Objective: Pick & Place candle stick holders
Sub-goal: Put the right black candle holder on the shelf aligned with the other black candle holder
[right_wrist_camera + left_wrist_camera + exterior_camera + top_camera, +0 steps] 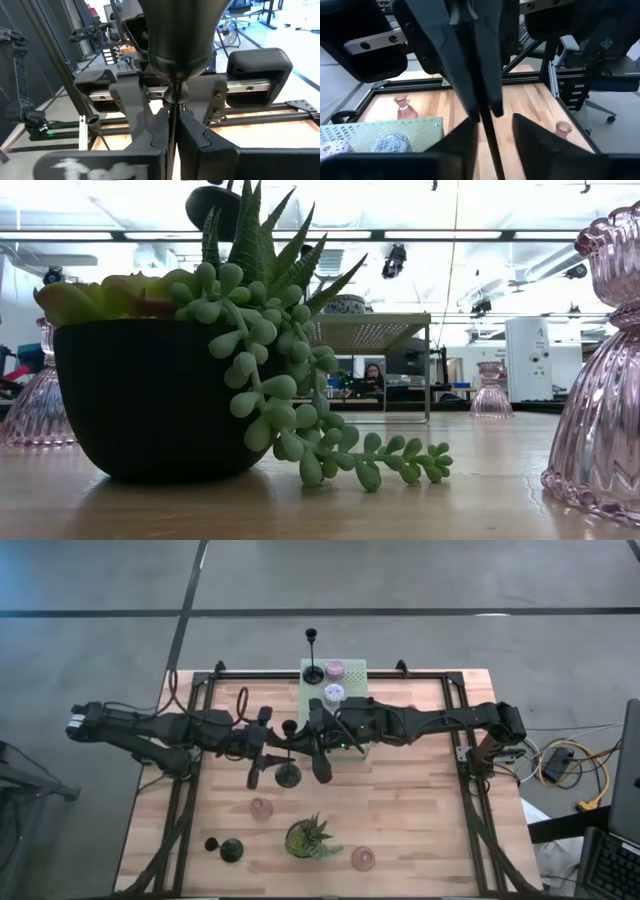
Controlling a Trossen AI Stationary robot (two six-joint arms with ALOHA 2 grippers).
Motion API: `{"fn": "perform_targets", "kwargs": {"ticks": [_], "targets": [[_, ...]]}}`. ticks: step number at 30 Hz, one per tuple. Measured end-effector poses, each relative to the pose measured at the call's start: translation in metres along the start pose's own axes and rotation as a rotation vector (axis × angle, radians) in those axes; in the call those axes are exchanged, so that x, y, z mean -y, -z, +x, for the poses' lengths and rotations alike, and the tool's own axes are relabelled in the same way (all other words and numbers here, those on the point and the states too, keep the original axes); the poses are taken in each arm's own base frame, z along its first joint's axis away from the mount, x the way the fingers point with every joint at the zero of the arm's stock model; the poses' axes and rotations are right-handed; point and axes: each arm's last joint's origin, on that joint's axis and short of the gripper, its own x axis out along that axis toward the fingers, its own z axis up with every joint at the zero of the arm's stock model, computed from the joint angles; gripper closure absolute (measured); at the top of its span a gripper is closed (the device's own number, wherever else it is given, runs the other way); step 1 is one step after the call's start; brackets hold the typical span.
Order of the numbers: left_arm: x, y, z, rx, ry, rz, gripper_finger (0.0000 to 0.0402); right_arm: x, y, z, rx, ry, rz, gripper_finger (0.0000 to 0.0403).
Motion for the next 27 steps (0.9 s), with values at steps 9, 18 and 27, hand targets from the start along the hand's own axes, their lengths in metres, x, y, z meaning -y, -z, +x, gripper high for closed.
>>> {"fn": "perform_targets", "kwargs": {"ticks": [9,18,27], "targets": [[-0.002,0.002,0.001,-0.008,0.002,-0.018,0.0383,0.0,0.001,0.0,-0.002,0.002,-0.027,0.0392],[-0.009,0.0,-0.005,0.005,-0.036,0.014,0.0384,-0.001,-0.008,-0.013,-0.009,0.006,0.029,0.0325],[-0.037,-0.002,-0.008,0.048,-0.171,0.017,0.0384,0.002,-0.015,-0.065,-0.222,0.083,0.048,0.0211]]}}
